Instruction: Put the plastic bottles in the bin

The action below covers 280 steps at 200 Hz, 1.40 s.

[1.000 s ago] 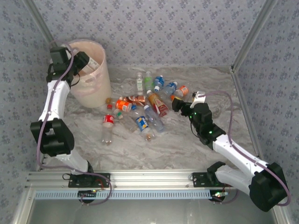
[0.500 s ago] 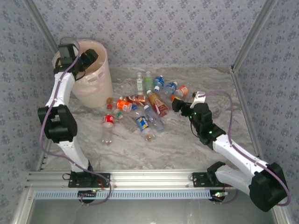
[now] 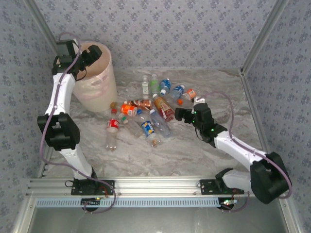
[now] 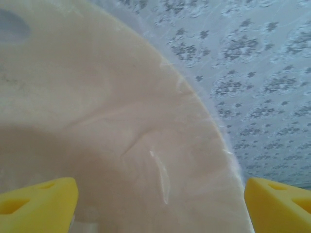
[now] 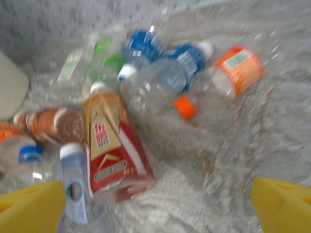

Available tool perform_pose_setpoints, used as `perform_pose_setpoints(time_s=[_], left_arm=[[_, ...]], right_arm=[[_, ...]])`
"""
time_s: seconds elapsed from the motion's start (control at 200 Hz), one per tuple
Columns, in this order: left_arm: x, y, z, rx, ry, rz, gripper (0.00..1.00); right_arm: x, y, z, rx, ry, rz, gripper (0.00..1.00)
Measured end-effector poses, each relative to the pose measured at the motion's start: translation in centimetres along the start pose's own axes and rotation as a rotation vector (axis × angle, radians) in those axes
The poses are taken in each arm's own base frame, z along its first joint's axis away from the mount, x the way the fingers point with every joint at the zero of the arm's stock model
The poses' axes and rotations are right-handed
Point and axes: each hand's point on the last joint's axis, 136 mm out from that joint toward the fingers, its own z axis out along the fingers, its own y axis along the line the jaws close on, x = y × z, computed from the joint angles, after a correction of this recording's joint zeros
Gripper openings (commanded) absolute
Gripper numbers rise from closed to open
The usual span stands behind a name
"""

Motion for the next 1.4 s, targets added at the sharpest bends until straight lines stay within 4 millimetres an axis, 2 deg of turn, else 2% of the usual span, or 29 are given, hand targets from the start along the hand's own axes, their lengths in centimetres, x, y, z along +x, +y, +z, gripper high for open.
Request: perform_pose_setpoints(time_s=[0.065,0.24,0.315,0.39,0.47,0.6,0.7,0.869,0.994,1.104,1.259,1.399], left_arm=[[-0.4,-1.3,-1.3,0.019,-0.018,0.018,0.98],[-1.7,-5.4,-6.0,0.074,-0.089,0.088,0.98],[-1.6,-6.9,-7.9,0.098,-0.109,0.111,0.98],[-0.7,-8.0,-9.3,0.120,-0.112,0.122,0.98],[1.0,-9.0,-10.2,0.148,-0.099,0.131,0.98],[4.8,-11.0,-10.5,0.213,-0.053,0.146,0.98],[8.5,-12.8,-10.5,0.271,0.005,0.161,0.98],[13.7,-15.3,-10.4,0.342,0.095,0.166,0.98],[17.0,-15.5,-10.4,0.344,0.158,0.136,0.98],[18.8,-15.1,-10.4,0.310,0.192,0.133,0.98],[20.4,-13.5,-10.2,0.226,0.211,0.126,0.98],[22.7,-11.5,-9.5,0.166,0.262,0.102,0.98]], right_arm=[[1.7,1.1,0.5,-0.015,0.064,-0.052,1.00],[5.2,4.3,0.4,-0.096,0.163,-0.178,0.99],[6.1,5.0,0.3,-0.110,0.186,-0.200,0.98],[7.0,5.3,0.5,-0.110,0.207,-0.214,0.92],[8.0,5.4,0.8,-0.103,0.236,-0.218,0.86],[9.2,5.5,1.4,-0.093,0.277,-0.228,0.84],[9.4,6.2,2.0,-0.099,0.293,-0.242,0.83],[9.6,7.4,2.9,-0.107,0.317,-0.278,0.76],[10.2,7.5,3.5,-0.099,0.346,-0.300,0.73],[11.4,7.0,4.0,-0.078,0.395,-0.319,0.72],[12.7,6.3,4.1,-0.051,0.446,-0.341,0.70],[12.7,6.5,4.5,-0.042,0.449,-0.346,0.72]])
